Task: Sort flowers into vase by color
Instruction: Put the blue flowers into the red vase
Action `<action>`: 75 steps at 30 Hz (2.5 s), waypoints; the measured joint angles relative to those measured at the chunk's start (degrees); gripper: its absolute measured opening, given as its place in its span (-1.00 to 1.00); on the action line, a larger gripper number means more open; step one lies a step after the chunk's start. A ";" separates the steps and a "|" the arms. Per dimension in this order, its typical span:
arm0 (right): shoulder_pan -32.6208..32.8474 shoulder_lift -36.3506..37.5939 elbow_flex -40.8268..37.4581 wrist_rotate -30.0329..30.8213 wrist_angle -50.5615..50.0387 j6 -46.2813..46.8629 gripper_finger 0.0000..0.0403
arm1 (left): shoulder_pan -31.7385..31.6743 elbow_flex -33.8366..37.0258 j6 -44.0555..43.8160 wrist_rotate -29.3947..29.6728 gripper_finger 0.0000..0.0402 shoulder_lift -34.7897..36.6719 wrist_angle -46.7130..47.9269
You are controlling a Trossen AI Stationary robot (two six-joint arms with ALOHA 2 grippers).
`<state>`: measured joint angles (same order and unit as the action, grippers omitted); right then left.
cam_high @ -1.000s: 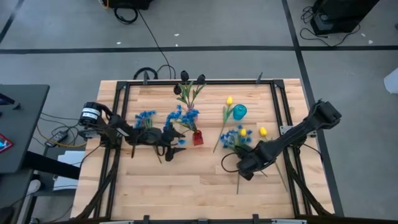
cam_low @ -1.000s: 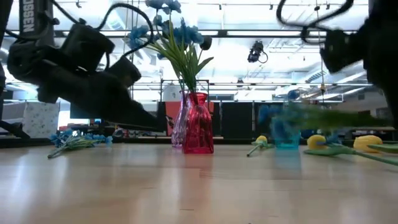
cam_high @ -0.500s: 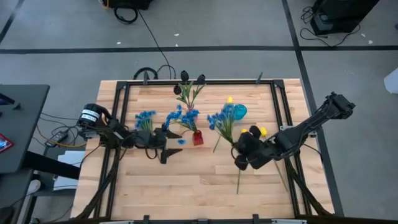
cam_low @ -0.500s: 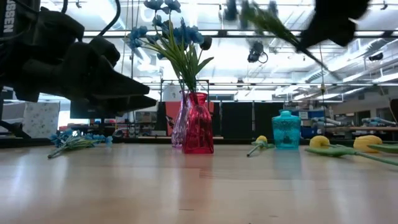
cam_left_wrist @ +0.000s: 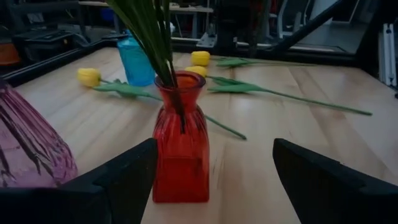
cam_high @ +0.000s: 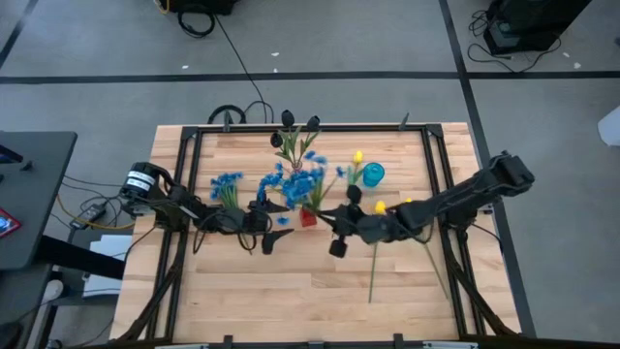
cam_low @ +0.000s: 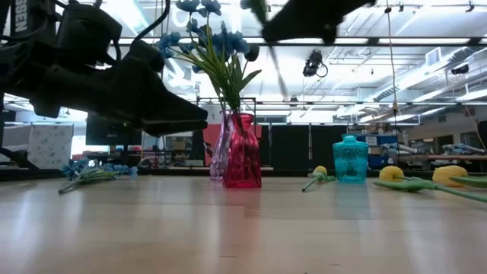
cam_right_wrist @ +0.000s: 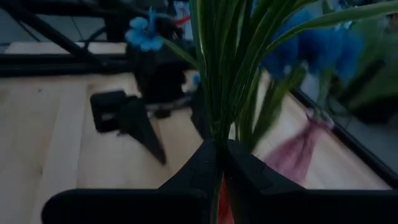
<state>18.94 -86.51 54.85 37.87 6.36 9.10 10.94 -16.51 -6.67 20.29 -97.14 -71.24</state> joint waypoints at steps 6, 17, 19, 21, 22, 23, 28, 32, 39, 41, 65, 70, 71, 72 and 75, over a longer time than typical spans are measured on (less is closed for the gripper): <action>-2.64 -1.49 -2.04 -2.09 15.40 -9.95 -0.81 | -0.39 -0.28 -1.34 0.20 0.61 -3.53 -2.04; -6.76 -2.21 -22.24 -10.80 58.92 -11.94 -0.81 | -0.97 -6.01 0.30 2.52 0.61 -18.17 -14.00; -7.53 -3.02 -22.32 -11.37 59.65 -12.18 -0.81 | -1.24 -6.93 0.32 3.02 0.61 -18.90 -14.03; -8.37 -4.01 -22.30 -12.62 59.24 -12.28 -0.81 | -1.42 -7.97 0.37 3.78 0.61 -19.46 -13.83; -8.85 -4.88 -22.09 -13.99 59.46 -12.27 -0.81 | -1.51 -8.00 0.41 4.50 0.61 -19.50 -13.60; -9.14 -5.48 -21.68 -15.10 59.54 -12.24 -0.81 | -1.62 -8.25 0.41 5.37 0.61 -19.50 -13.21; -9.98 -8.39 -20.45 -16.78 59.54 -13.09 -0.81 | -2.74 -9.09 0.43 6.27 0.61 -19.50 -11.57; -10.26 -9.18 -19.97 -16.55 59.62 -14.61 -0.81 | -3.41 -10.68 0.43 5.22 0.61 -19.68 -8.95; -10.69 -9.55 -19.69 -16.55 59.52 -16.42 -0.81 | -4.28 -13.13 3.05 3.63 0.61 -19.80 -5.44; -10.69 -9.26 -19.59 -16.49 59.65 -16.81 -0.81 | -4.26 -13.20 3.52 3.63 0.61 -19.80 -5.38; -12.40 -6.03 -19.58 -17.02 47.80 -14.84 -0.81 | -7.32 -14.82 3.38 -2.78 0.34 -19.80 -2.01; -12.40 -6.18 -19.58 -17.66 43.80 -13.29 -0.81 | -7.37 -14.84 3.41 -2.86 0.17 -19.80 -2.05; -12.43 -6.18 -19.58 -18.03 43.25 -13.04 -0.81 | -7.37 -14.84 3.41 -2.86 0.16 -19.80 -2.07; -12.46 -6.18 -19.58 -18.06 42.66 -12.68 -0.81 | -7.37 -14.84 3.41 -2.86 0.15 -19.80 -2.08; -12.61 -6.18 -19.58 -18.07 41.12 -12.23 -0.81 | -7.37 -14.84 3.41 -2.86 0.17 -19.80 -2.27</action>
<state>6.34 -92.68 35.27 19.80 47.49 -3.14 3.57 -31.35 -3.27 17.43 -116.95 -73.52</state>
